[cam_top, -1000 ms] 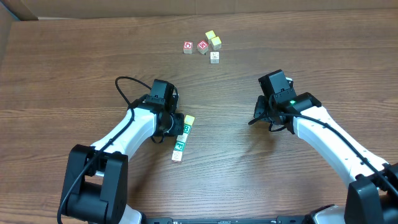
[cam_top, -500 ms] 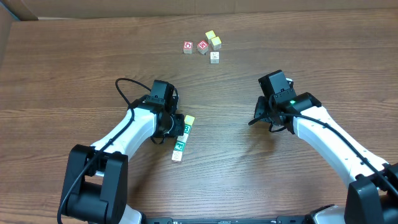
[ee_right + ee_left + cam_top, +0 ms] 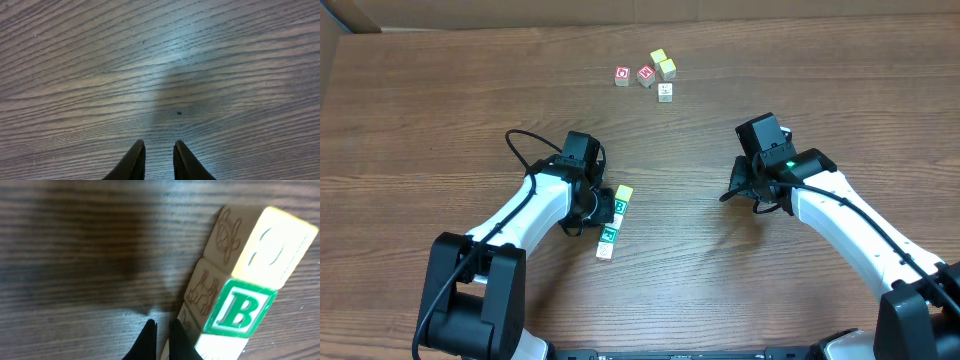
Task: Flip 5 blocks
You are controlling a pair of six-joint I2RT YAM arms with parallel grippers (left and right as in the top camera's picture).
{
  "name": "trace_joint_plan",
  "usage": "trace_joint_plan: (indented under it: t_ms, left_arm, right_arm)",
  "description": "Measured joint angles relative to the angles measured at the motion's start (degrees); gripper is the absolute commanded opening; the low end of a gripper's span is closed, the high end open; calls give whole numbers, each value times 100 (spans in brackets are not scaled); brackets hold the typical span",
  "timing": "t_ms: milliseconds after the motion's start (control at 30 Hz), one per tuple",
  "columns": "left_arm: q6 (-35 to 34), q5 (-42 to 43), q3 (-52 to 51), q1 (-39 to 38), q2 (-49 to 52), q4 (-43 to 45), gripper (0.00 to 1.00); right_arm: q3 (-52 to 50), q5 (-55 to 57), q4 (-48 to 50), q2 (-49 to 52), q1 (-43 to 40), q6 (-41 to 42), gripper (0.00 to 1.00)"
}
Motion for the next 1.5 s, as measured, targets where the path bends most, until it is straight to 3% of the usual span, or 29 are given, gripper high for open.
trace_joint_plan:
  t_ms: [1133,1500]
  left_arm:
    - [0,46,0,0,0,-791,4]
    - [0,46,-258,0,0,-857,4]
  right_arm:
    - [0,-11,-31,0,0,0,22]
    - [0,-697,31,0,0,4,20]
